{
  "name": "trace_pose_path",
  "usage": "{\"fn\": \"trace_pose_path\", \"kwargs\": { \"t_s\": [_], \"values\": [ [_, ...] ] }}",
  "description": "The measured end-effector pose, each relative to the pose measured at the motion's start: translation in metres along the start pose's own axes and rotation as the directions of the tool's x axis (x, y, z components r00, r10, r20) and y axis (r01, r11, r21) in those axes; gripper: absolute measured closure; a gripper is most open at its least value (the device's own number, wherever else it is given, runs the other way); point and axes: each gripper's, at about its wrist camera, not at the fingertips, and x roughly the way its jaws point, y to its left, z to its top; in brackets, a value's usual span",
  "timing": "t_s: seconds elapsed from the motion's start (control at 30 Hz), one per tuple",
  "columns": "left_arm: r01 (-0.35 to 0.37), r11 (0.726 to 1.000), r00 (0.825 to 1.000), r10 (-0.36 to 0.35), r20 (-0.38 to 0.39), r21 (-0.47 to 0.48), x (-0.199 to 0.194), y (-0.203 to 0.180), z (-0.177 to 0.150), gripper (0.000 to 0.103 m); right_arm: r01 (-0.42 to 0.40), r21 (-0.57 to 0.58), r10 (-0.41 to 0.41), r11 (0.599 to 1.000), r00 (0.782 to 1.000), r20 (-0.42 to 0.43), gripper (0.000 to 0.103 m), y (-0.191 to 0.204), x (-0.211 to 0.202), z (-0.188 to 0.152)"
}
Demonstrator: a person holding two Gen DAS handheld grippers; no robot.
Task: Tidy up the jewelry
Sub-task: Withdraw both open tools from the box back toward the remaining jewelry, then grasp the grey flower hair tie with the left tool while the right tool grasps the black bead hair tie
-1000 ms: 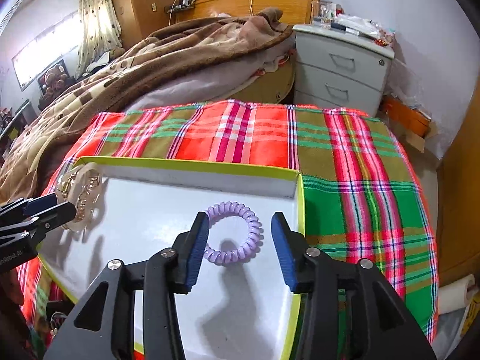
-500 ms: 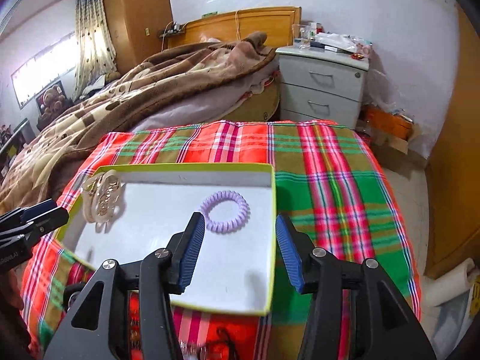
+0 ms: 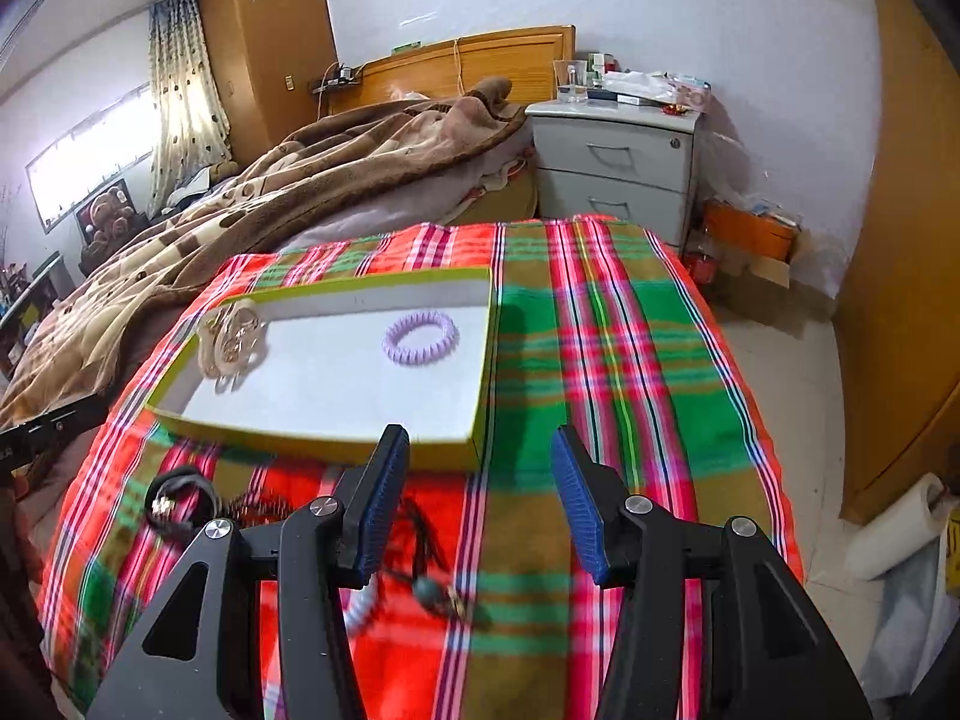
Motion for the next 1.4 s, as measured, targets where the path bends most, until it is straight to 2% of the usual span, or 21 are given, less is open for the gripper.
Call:
{"fn": "trace_pose_path", "kwargs": {
  "t_s": [0.2,0.33,0.43,0.7,0.8,0.87,0.93,1.03,1.27,1.4],
  "values": [
    [0.039,0.998,0.999,-0.04,-0.023,-0.045,-0.009,0.01,-0.021,0.035,-0.034,-0.002,0.034,0.999,0.999,-0.033,0.053,-0.004,-0.004,-0.022],
    [0.013,0.998,0.997,-0.017,-0.074,-0.065,-0.005,0.014,-0.033,0.035,-0.065,-0.032,0.063,0.997,0.996,-0.057,0.053,0.001,-0.001,-0.034],
    [0.023,0.993,0.995,-0.034,-0.093,-0.114,-0.003,0.021,-0.043,0.035,-0.087,-0.054,0.083,0.995,0.994,-0.07,0.053,0.004,0.002,-0.04],
    [0.022,0.993,0.996,-0.032,-0.086,-0.113,-0.005,0.025,-0.051,0.035,-0.108,-0.112,0.094,0.988,0.989,-0.118,0.053,0.016,0.014,-0.05],
    [0.016,0.996,0.995,-0.025,-0.099,-0.088,-0.002,0.021,-0.052,0.035,-0.106,-0.12,0.091,0.987,0.988,-0.123,0.062,0.018,0.018,-0.05],
    [0.018,0.997,0.994,-0.026,-0.107,-0.071,0.0,0.018,-0.052,0.035,-0.1,-0.123,0.084,0.987,0.988,-0.132,0.071,0.019,0.021,-0.05],
    [0.024,0.998,0.993,-0.031,-0.112,-0.062,0.002,0.016,-0.052,0.035,-0.102,-0.128,0.084,0.987,0.987,-0.137,0.072,0.02,0.023,-0.051],
    [0.025,0.998,0.993,-0.031,-0.113,-0.059,0.004,0.014,-0.051,0.036,-0.097,-0.13,0.079,0.987,0.987,-0.137,0.086,0.02,0.023,-0.05],
    [0.021,0.999,0.992,-0.026,-0.121,-0.041,0.006,0.008,-0.048,0.037,-0.087,-0.119,0.071,0.989,0.989,-0.133,0.086,0.017,0.023,-0.05],
    [0.043,0.999,0.991,-0.045,-0.126,-0.014,0.007,-0.002,-0.046,0.041,-0.073,-0.108,0.061,0.991,0.992,-0.115,0.086,0.013,0.02,-0.049]
  ]
}}
